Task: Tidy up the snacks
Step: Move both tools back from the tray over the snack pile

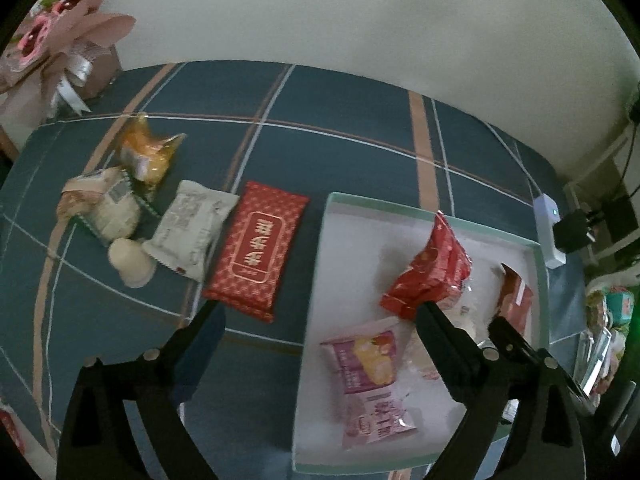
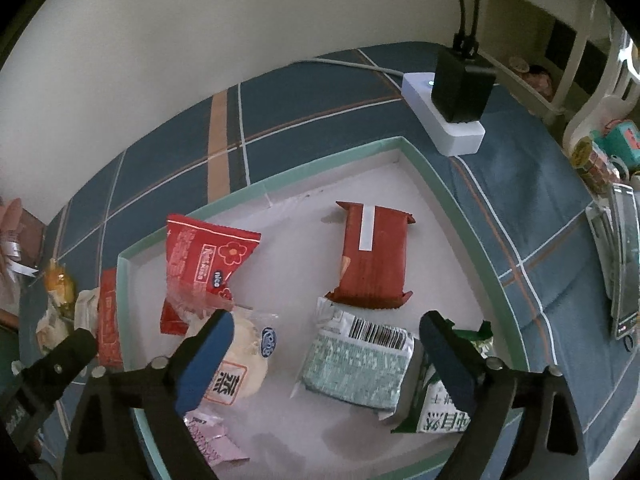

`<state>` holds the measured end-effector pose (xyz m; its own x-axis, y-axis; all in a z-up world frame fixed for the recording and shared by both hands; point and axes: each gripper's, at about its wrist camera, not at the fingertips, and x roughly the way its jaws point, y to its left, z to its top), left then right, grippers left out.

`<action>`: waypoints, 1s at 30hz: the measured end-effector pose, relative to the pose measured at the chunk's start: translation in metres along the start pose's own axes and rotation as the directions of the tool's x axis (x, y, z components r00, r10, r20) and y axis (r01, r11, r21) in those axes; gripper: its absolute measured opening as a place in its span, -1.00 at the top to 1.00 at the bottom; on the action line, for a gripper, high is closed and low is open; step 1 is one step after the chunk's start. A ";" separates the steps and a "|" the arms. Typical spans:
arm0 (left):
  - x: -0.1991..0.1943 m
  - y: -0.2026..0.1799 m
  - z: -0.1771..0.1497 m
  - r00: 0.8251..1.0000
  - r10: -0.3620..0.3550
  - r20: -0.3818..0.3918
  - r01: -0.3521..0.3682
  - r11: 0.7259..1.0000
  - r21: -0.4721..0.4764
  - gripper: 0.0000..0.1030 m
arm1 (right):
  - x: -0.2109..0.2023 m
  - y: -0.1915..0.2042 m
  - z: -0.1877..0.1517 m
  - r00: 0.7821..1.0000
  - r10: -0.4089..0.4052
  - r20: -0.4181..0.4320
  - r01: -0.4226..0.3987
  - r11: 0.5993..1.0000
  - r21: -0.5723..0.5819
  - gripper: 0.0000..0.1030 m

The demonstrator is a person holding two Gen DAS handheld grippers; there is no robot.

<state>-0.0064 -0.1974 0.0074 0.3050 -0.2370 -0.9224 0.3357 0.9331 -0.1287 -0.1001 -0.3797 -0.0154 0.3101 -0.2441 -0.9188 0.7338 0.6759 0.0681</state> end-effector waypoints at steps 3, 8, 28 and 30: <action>-0.006 0.005 -0.001 1.000 0.012 0.014 -0.012 1.000 -0.015 -0.99 | -0.007 0.000 -0.002 1.000 -0.006 0.015 0.006 1.000 0.011 -0.90; -0.014 0.015 -0.003 0.998 0.053 0.036 -0.052 0.998 -0.029 -0.99 | -0.014 0.005 -0.007 1.000 -0.008 0.021 0.008 1.000 0.003 -1.00; -0.037 0.089 -0.001 0.991 0.130 0.042 -0.125 0.988 -0.091 -0.99 | -0.046 0.041 -0.044 1.000 0.016 0.018 -0.015 0.996 -0.093 -1.00; -0.042 0.096 -0.001 0.990 0.131 0.053 -0.126 0.987 -0.098 -0.99 | -0.049 0.047 -0.048 0.999 0.027 0.018 -0.025 0.994 -0.107 -1.00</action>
<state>0.0118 -0.0979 0.0329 0.3935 -0.1264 -0.9106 0.2057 0.9775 -0.0468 -0.1103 -0.3027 0.0142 0.3406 -0.2382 -0.9095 0.6568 0.7525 0.0489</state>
